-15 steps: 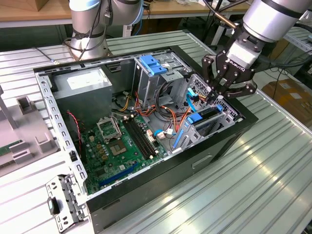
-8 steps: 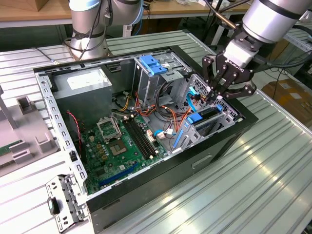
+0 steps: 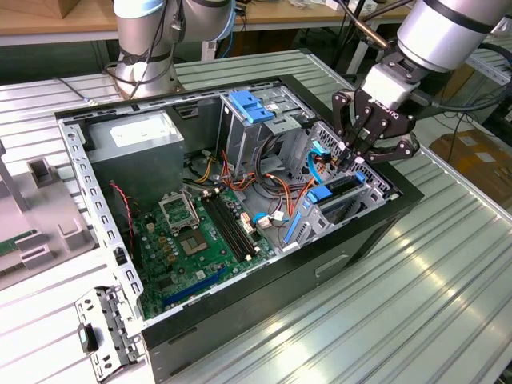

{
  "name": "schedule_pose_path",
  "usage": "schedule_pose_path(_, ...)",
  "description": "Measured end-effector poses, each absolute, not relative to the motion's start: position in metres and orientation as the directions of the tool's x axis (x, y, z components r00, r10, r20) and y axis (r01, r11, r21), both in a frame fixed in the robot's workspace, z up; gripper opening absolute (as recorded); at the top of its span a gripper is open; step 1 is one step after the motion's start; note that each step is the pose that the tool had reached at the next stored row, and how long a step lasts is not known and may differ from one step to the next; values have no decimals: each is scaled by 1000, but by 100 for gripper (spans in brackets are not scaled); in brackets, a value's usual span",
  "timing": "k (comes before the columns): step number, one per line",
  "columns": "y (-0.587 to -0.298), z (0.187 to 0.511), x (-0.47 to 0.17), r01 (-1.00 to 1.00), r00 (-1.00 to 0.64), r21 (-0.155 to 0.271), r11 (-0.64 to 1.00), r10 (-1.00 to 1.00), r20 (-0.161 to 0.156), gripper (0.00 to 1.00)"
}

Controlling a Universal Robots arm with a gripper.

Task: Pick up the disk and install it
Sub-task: 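Insert the first disk wire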

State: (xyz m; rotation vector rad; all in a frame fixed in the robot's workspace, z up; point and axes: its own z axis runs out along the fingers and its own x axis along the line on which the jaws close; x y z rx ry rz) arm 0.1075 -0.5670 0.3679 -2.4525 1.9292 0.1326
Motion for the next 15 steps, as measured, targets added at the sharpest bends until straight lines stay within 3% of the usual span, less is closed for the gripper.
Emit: schedule_pose_path(15, -567, 366, 107, -990, 133, 38, -136, -988, -78, 17)
